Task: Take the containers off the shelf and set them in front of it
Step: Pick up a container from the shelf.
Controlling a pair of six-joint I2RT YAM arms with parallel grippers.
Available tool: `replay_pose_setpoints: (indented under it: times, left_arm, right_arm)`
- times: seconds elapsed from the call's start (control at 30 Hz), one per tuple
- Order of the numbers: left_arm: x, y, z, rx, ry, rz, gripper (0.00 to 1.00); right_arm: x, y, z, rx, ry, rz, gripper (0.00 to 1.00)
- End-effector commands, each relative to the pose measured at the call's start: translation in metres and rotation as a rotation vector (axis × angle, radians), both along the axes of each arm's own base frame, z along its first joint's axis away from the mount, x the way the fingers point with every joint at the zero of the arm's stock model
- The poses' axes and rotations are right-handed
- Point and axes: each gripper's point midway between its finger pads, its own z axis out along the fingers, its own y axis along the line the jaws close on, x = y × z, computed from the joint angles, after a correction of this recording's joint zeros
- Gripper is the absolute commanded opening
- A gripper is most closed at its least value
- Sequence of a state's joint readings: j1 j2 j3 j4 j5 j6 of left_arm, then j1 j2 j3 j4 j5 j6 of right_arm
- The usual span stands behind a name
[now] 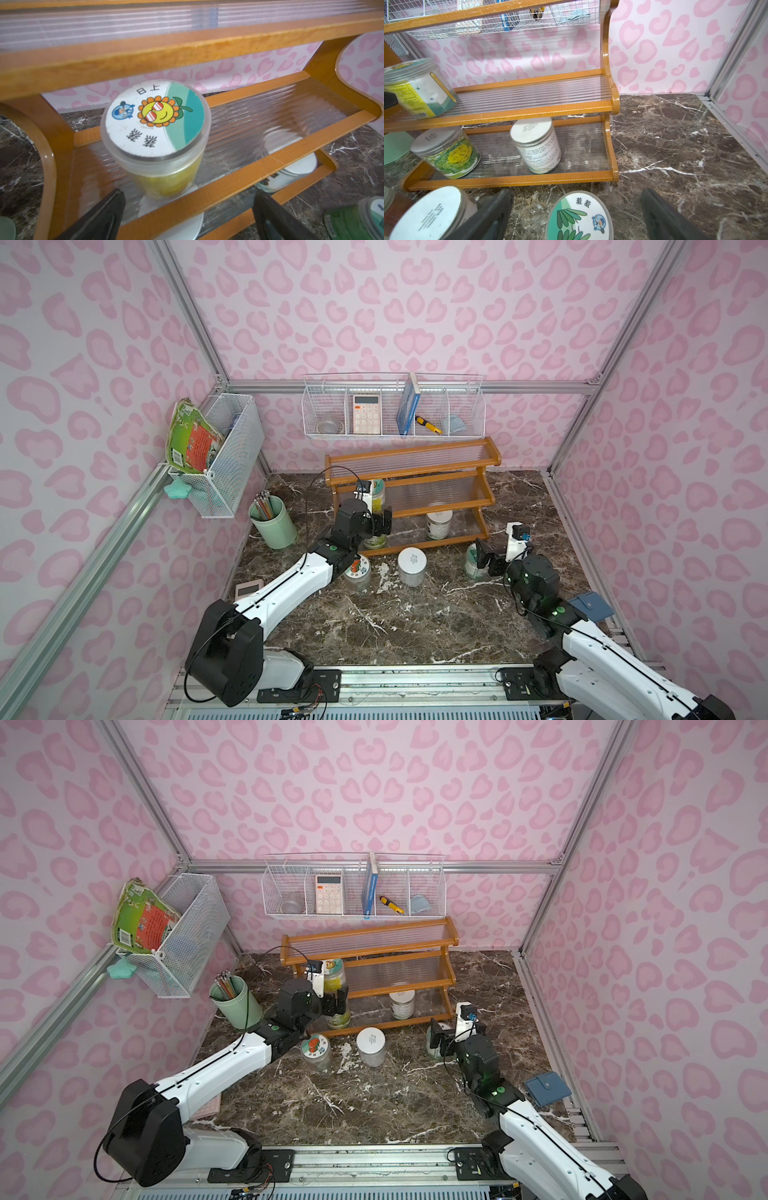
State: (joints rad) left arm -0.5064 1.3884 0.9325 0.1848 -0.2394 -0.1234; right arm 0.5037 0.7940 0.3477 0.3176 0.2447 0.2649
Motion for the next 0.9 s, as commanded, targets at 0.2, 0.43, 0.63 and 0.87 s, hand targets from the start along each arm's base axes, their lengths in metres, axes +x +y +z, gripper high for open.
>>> replay_pose_setpoints:
  times: [0.2,0.43,0.63,0.87]
  left_arm:
    - [0.019,0.01,0.018,0.007,-0.113,0.162,0.99]
    - [0.025,0.018,0.017,0.012,-0.134,0.236,0.99]
    - [0.037,0.015,0.02,0.01,-0.151,0.26,0.99]
    - [0.052,0.016,0.01,0.018,-0.138,0.305,0.98]
  right_arm:
    - [0.0,0.001,0.012,0.02,-0.034,0.024,0.99]
    - [0.0,0.001,0.015,0.019,-0.035,0.031,0.99]
    - [0.0,0.001,0.012,0.018,-0.028,0.032,0.99]
    - [-0.001,0.0,0.012,0.009,-0.026,0.029,0.99]
